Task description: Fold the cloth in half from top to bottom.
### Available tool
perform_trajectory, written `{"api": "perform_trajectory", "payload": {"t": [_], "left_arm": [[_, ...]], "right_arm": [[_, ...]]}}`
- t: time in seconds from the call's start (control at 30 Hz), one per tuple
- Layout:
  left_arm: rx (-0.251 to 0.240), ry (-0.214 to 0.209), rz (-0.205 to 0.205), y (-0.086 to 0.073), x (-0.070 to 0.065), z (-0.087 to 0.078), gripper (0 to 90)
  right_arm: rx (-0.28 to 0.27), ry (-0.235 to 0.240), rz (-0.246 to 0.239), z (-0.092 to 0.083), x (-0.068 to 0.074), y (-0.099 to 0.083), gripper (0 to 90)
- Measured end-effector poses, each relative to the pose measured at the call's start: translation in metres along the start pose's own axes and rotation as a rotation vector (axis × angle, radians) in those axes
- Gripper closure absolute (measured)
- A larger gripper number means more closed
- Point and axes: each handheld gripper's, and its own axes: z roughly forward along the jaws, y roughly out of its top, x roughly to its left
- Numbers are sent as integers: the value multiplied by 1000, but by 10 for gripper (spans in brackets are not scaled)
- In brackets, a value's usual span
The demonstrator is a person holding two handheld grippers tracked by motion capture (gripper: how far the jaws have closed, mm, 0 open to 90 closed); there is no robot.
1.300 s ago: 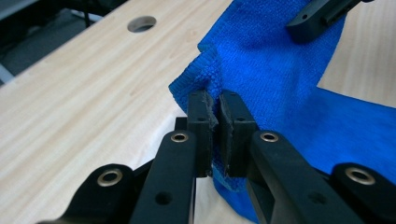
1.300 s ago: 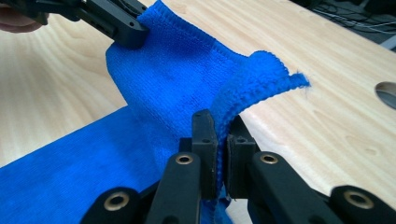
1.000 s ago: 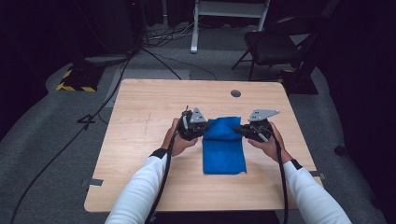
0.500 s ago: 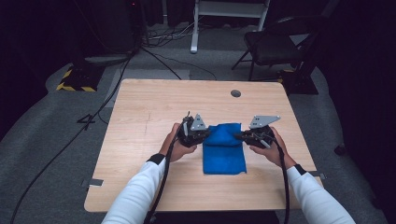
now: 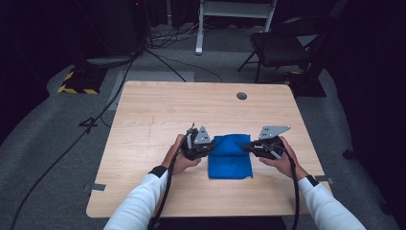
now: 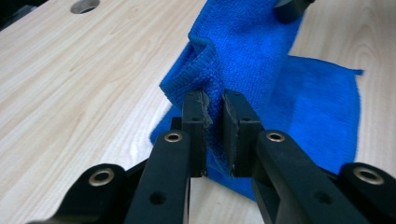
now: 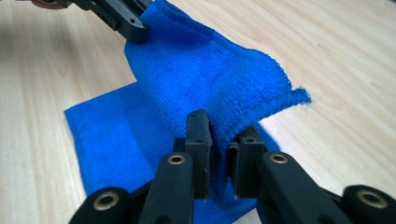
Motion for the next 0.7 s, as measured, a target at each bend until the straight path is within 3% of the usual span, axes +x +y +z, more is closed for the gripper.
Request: {"api": "perform_trajectory", "payload": {"t": [0.4, 0.7], "left_arm": [[23, -31, 35, -14, -18, -9, 683], [57, -68, 55, -20, -32, -13, 675]], "right_arm": [[27, 37, -5, -8, 13, -21, 683], [21, 71, -46, -17, 29, -28, 659]]}}
